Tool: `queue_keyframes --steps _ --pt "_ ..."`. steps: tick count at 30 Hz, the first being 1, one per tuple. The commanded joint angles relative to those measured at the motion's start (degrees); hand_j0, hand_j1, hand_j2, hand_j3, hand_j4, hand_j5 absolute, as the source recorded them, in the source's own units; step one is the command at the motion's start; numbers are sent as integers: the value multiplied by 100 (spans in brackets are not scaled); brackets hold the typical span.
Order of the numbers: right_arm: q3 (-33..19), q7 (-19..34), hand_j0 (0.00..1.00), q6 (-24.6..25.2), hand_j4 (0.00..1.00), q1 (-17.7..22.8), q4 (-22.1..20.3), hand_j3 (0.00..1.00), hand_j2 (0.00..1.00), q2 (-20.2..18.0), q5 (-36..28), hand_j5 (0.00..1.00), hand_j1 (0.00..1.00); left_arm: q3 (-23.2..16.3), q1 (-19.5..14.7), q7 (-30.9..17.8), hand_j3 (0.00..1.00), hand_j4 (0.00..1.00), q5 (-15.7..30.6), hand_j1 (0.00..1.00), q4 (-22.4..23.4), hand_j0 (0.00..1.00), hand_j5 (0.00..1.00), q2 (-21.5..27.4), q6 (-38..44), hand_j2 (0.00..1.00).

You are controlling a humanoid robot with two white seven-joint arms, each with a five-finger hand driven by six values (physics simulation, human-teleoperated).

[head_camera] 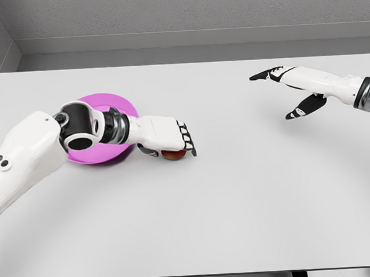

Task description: Put the apple on the plate with both arms

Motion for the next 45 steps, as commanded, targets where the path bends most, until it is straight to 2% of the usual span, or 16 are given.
queue_keyframes --steps 1,2,4,12,19,22,25,27,30,32,34,38,39,41,42,45 --pt "-9 -3 100 -4 100 0 -3 100 100 -10 -45 100 100 -12 0 -7 84 84 -11 84 0 84 84 6 13 84" --pt "-9 -3 100 -13 100 0 6 100 100 -10 -45 100 100 -12 0 -7 83 83 -37 83 0 83 83 6 13 83" --pt "-9 -3 100 -13 100 0 6 100 100 -10 -45 100 100 -12 0 -7 71 71 -46 71 0 71 71 -3 13 71" --pt "-9 -3 100 -13 100 0 6 100 100 -10 -45 100 100 -12 0 -80 52 52 -37 52 -17 52 52 6 13 52" --pt "-9 -3 100 -13 100 0 6 100 100 -10 -36 100 100 -4 -9 -80 49 49 -19 49 -26 49 49 23 13 49" --pt "-9 -3 100 -13 100 0 6 100 100 -1 -45 100 100 23 -149 -80 49 49 59 49 -52 49 49 85 13 49" --pt "0 -3 100 -13 100 0 6 100 100 8 -36 100 100 67 -316 -80 48 48 560 48 -87 48 48 199 13 48" --pt "0 -3 100 -4 100 0 6 100 100 -1 -36 100 100 382 -343 -80 48 48 859 48 -88 48 48 427 13 48" --pt "0 -3 100 -13 100 0 15 100 100 -1 -36 100 100 1112 -229 -78 49 49 921 49 88 49 49 1165 13 49" --pt "0 -3 100 -13 100 9 15 100 100 -1 -36 100 100 1174 -220 -80 49 49 912 49 378 49 49 1368 13 49" --pt "0 -3 100 -13 100 18 15 100 100 -1 -36 100 100 1253 -202 -80 49 49 912 49 422 49 49 1447 13 49" --pt "0 -3 100 -13 100 18 15 100 100 -1 -36 100 100 1236 -88 -80 54 54 921 54 414 54 54 1447 13 54" --pt "0 -3 100 -13 100 18 15 100 100 -1 -36 100 100 1236 -88 -80 59 59 921 59 422 59 59 1447 13 59" --pt "0 -3 100 -13 100 35 15 100 100 -1 -36 100 100 1236 -88 -80 96 96 1026 96 501 96 96 1438 13 96" --pt "0 -3 100 -13 100 44 15 100 100 -1 -36 100 100 1227 -88 -80 100 100 1202 100 668 100 100 1438 13 100" --pt "0 -3 100 -59 100 53 15 100 100 -10 -36 100 100 1236 -88 -80 100 100 1299 100 783 100 100 1438 13 100"
